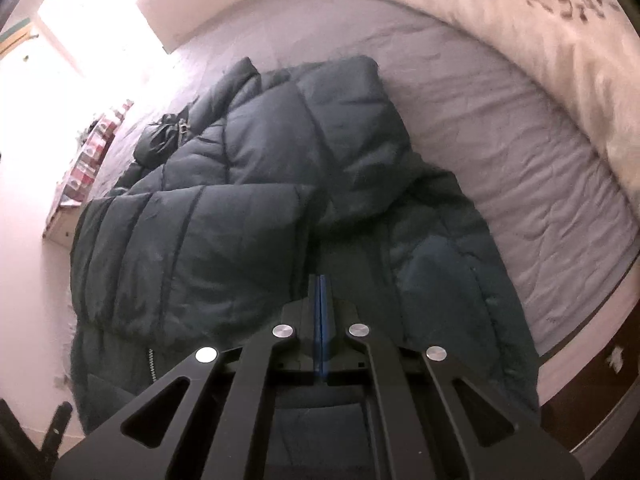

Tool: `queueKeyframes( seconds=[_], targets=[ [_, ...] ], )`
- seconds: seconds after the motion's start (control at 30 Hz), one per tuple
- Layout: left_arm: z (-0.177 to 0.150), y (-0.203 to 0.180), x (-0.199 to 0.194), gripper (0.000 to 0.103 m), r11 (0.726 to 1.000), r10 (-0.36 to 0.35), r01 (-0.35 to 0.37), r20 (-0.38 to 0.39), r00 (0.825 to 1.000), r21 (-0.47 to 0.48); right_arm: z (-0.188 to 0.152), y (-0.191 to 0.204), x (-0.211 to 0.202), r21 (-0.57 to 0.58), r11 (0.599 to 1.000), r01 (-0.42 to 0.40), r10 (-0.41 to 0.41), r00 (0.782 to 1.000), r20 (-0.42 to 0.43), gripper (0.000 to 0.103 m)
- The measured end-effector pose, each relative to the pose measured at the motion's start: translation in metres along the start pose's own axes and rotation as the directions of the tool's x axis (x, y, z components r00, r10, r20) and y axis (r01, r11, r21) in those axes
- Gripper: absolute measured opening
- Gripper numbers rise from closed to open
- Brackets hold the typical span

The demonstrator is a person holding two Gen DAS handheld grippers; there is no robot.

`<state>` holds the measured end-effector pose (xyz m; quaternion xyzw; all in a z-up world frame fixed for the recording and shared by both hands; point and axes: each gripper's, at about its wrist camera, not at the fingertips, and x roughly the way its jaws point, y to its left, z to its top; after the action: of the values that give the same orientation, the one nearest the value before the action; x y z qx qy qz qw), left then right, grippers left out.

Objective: Fold large clothes

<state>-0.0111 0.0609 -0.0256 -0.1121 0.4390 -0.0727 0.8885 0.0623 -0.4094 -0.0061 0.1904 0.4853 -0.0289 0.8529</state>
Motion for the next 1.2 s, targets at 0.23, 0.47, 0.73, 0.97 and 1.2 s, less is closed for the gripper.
queueKeyframes(
  seconds=[0.23,0.47,0.73,0.97,1.2],
  targets=[
    [0.000,0.001,-0.003,0.080,1.000,0.015,-0.015,0.006,1.000,-0.002,-0.011,0.036,0.034,-0.185,0.982,-0.029,0.013,0.996,-0.087,0.001],
    [0.005,0.011,-0.010,0.085,0.998,0.065,-0.065,0.011,0.998,-0.003,-0.010,0.037,0.034,-0.199,0.980,-0.027,0.005,0.994,-0.111,0.019],
    [0.005,0.040,-0.020,0.086,0.986,0.164,-0.164,-0.010,0.986,0.013,-0.033,0.028,-0.011,-0.247,0.967,-0.060,0.047,0.997,-0.059,0.049],
    [-0.009,0.066,-0.032,0.086,0.979,0.204,-0.202,-0.050,0.978,0.032,-0.057,0.019,-0.032,-0.269,0.961,-0.062,0.046,0.997,-0.064,0.054],
    [-0.040,0.083,-0.037,0.086,0.989,0.144,-0.140,-0.159,0.977,0.039,-0.078,-0.011,-0.058,-0.259,0.965,-0.045,0.029,0.997,-0.066,0.061]
  ],
)
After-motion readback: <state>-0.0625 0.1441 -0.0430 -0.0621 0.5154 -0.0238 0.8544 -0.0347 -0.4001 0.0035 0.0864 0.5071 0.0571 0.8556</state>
